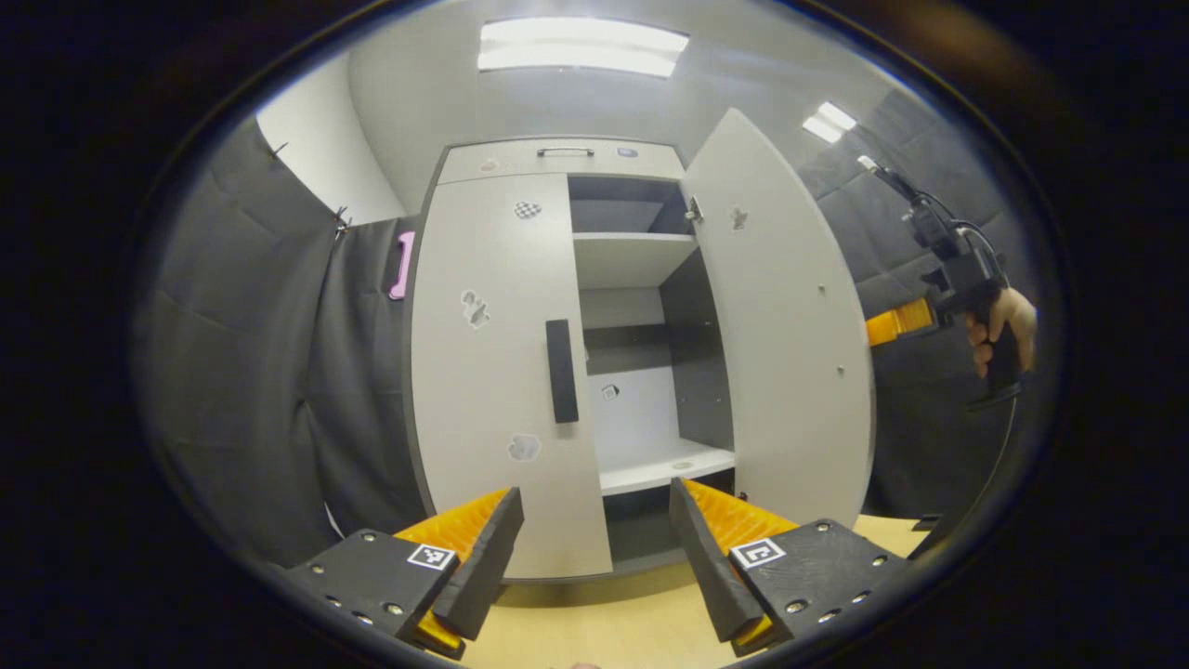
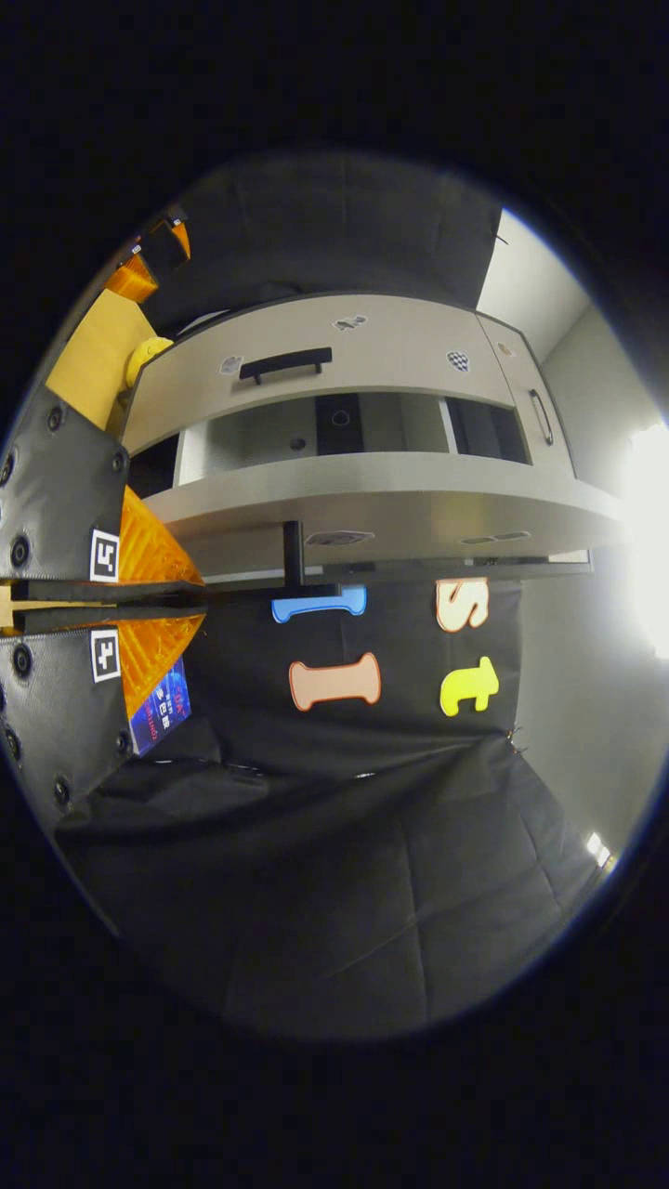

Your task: Open the right door of the double-door shoe cabinet with the right hand, and open the left door with the left hand.

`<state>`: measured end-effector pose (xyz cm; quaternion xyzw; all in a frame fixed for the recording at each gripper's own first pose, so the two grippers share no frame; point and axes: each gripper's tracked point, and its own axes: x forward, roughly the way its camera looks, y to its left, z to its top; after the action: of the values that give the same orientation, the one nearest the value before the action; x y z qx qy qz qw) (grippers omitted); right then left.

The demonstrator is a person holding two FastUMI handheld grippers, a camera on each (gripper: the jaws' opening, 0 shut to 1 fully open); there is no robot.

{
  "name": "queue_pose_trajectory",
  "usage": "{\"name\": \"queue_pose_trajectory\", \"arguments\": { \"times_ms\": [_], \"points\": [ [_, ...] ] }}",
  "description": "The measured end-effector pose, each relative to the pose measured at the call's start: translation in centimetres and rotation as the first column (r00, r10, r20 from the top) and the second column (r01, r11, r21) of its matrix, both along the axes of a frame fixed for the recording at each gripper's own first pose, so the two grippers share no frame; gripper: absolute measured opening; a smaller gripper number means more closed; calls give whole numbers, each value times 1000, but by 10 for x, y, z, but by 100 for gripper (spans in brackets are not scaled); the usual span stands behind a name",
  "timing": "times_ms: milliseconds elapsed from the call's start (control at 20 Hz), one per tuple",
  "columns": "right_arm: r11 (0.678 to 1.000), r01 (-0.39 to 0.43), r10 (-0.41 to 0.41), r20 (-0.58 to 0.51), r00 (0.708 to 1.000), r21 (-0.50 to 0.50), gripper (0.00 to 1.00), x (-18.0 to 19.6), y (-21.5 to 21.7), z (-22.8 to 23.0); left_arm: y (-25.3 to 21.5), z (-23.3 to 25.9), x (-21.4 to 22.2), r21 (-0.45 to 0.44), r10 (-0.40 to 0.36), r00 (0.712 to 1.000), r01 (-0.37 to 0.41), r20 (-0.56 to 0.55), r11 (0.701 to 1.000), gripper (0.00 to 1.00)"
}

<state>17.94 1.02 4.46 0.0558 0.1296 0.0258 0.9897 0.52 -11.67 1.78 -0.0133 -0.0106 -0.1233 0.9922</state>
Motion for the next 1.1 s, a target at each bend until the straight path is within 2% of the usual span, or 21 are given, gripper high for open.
{"name": "queue_pose_trajectory", "arguments": {
  "times_ms": [50,100,200,350,450,550,600,700,750,1100],
  "points": [
    [999,-14,14,1,1000,31,0,-1,6,0,2,3,6,-4,5,1000,-5,2,1000,91],
    [999,-16,16,4,1000,47,4,-2,10,1,2,8,13,-6,8,1000,-8,6,1000,91],
    [999,-18,18,7,1000,40,6,-3,7,0,0,18,30,-7,9,1000,-9,17,1000,91],
    [1000,-22,22,-4,1000,-9,6,-11,-1,-3,4,33,52,-10,23,999,-23,44,1000,91],
    [998,-11,11,-5,1000,-58,11,-16,-9,-3,8,41,71,-5,40,998,-40,58,999,91],
    [996,-17,18,9,1000,-92,38,-18,-12,-2,13,48,89,9,64,995,-65,78,998,91],
    [994,-11,13,12,1000,-105,63,-17,-14,-3,14,51,99,14,75,994,-76,81,997,90],
    [993,14,-13,10,1000,-121,92,-21,-20,-4,13,53,121,11,80,994,-81,74,997,92],
    [992,28,-27,8,1000,-121,99,-24,-22,-6,15,52,133,6,87,994,-88,64,996,91],
    [991,99,-100,-9,995,-94,99,-37,-35,-12,17,50,208,-39,121,993,-121,5,992,91]
  ]
}}
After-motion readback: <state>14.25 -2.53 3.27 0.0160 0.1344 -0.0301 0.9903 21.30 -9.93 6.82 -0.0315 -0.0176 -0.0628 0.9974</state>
